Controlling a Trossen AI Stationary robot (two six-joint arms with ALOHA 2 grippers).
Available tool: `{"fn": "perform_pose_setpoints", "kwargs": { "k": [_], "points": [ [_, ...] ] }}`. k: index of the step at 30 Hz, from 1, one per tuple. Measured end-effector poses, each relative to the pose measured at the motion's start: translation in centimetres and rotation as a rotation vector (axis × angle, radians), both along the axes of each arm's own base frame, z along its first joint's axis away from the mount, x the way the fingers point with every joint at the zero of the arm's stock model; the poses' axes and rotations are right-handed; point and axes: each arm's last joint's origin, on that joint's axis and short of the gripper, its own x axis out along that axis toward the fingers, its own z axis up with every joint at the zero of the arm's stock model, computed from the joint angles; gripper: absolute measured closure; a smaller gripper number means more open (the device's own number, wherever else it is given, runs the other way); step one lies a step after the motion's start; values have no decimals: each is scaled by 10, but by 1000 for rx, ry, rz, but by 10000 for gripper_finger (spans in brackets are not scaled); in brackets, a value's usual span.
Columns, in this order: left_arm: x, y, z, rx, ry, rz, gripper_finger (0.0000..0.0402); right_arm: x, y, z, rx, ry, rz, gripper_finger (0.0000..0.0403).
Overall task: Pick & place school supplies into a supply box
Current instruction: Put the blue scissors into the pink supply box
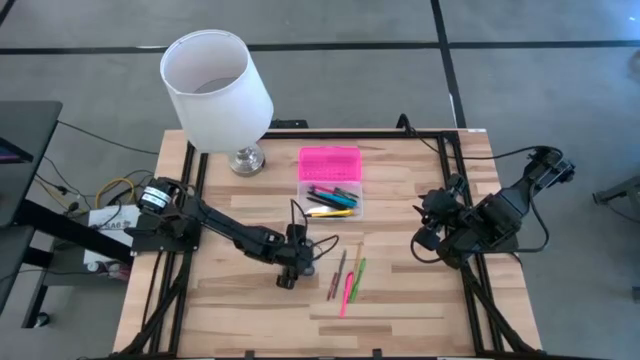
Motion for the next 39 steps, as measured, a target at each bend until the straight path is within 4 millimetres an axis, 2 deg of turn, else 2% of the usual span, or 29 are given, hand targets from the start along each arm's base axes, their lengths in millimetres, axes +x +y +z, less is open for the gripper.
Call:
{"fn": "perform_pose_setpoints", "kwargs": {
  "k": [10, 20, 39],
  "points": [
    [3, 14, 0, -7, 6, 46, 111, 0, 0, 0, 1, 0, 0, 282],
    [6, 19, 4, 97, -14, 103, 111, 0, 0, 0, 1, 2, 0, 282],
    [-1, 28, 0, -55, 101, 216, 111, 0, 0, 0, 7, -3, 1, 282]
  ]
}}
